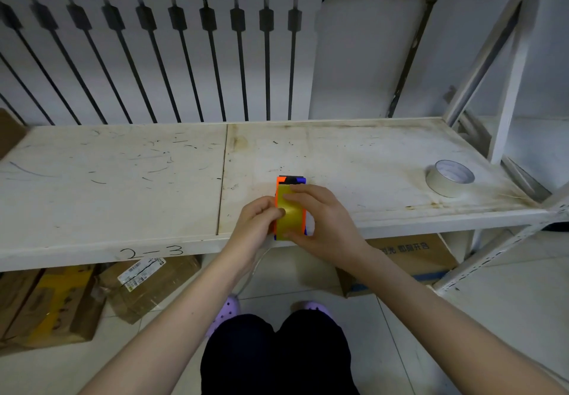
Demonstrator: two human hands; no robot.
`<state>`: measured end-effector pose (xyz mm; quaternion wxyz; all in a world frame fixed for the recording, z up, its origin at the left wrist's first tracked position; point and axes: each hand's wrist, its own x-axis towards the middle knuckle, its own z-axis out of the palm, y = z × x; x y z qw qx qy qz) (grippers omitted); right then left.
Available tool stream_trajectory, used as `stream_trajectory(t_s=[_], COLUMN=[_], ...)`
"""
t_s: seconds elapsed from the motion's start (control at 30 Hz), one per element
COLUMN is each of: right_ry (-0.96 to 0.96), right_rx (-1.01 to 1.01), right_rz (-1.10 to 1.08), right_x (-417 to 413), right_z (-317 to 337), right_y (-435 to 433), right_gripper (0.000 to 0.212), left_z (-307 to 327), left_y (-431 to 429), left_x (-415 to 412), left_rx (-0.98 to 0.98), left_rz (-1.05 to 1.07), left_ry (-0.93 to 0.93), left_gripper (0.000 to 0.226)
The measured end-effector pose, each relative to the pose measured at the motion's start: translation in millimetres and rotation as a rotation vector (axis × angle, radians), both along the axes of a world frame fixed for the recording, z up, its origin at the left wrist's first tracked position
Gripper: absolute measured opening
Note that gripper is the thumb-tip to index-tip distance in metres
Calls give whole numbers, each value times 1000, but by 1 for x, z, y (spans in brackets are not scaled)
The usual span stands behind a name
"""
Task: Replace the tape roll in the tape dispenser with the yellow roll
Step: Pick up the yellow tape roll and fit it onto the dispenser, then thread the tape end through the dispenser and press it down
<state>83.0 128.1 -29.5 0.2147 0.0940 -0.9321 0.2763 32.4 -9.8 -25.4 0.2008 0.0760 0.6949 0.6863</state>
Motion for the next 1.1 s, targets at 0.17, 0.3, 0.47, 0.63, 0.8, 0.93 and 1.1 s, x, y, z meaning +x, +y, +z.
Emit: stream_trajectory(t_s=[0.17, 0.3, 0.47, 0.63, 0.8, 0.93, 1.1], right_ry=[-92, -159, -125, -143, -232, -335, -377], right_rx=[-109, -15, 32, -150, -273, -349, -228], right_rz=[-157, -231, -295, -337, -433, -458, -497], right_x=[-6, -7, -3, -5, -10, -12, -8], right_z=[11, 15, 20, 22, 24, 29, 30], right_y=[6, 4, -1, 1, 8, 17, 17], right_gripper=[50, 49, 43, 19, 7, 8, 12], left_z=[3, 2, 1, 2, 0, 0, 2], left_y=[1, 1, 1, 0, 4, 8, 13], left_x=[3, 4, 4, 7, 12, 20, 27], left_rx=[-30, -42, -56, -66, -75, -77, -66], left_rz=[-3, -5, -19, -42, -51, -63, -41], left_ry=[29, 39, 63, 109, 131, 151, 160], left_gripper=[19, 19, 20, 21, 22, 20, 20])
